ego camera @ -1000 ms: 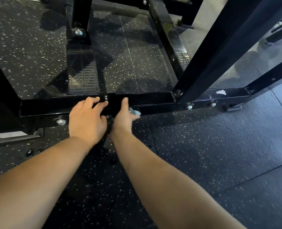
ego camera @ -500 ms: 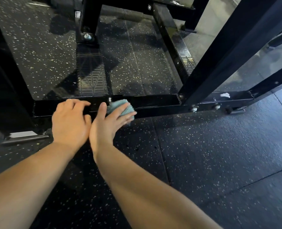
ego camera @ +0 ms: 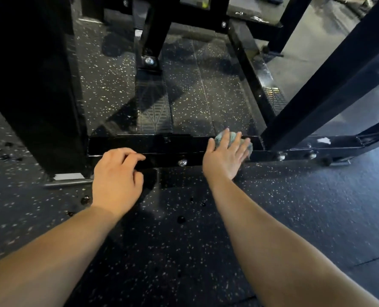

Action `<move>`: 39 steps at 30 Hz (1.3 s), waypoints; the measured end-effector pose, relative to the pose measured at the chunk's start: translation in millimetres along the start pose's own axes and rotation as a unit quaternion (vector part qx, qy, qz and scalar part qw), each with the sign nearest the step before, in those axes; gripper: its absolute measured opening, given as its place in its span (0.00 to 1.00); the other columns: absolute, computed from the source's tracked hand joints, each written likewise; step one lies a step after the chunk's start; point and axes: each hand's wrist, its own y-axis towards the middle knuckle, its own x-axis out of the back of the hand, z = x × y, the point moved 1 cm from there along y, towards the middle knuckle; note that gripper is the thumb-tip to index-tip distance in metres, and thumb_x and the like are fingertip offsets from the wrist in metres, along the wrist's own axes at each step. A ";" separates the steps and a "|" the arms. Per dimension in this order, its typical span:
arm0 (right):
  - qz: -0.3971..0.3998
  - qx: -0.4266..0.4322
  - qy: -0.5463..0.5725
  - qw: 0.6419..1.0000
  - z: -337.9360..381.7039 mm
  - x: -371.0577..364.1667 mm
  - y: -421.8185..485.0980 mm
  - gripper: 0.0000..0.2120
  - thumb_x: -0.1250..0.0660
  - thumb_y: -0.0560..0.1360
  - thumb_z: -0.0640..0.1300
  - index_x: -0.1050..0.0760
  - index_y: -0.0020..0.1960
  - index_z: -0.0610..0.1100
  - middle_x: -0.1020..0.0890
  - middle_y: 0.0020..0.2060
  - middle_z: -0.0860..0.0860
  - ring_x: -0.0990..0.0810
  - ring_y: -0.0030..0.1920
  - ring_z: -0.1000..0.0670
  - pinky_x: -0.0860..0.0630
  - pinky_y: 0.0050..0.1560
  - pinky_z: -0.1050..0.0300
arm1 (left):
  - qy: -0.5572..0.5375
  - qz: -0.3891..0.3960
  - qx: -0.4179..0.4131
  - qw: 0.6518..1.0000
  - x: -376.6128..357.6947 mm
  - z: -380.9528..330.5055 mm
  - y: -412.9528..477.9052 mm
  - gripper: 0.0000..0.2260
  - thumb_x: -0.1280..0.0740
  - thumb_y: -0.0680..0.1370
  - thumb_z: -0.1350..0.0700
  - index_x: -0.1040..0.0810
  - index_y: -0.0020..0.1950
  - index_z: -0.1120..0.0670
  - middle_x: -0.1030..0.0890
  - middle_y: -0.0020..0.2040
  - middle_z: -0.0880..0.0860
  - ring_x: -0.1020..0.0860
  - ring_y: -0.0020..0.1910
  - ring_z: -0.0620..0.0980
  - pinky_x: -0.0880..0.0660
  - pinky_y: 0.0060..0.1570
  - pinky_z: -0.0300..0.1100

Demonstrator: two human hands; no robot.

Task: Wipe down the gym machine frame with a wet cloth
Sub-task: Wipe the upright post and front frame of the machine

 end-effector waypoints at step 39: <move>-0.082 0.675 -0.175 0.712 132.5 -47.8 -66.9 0.31 0.37 0.76 0.52 0.38 0.74 0.40 0.34 0.72 0.39 0.36 0.72 0.38 0.44 0.72 0.44 | -0.100 -0.109 0.279 0.949 36.8 64.1 -15.8 0.11 0.41 0.76 0.64 0.23 0.55 0.56 0.23 0.54 0.56 0.30 0.57 0.56 0.33 0.57 0.49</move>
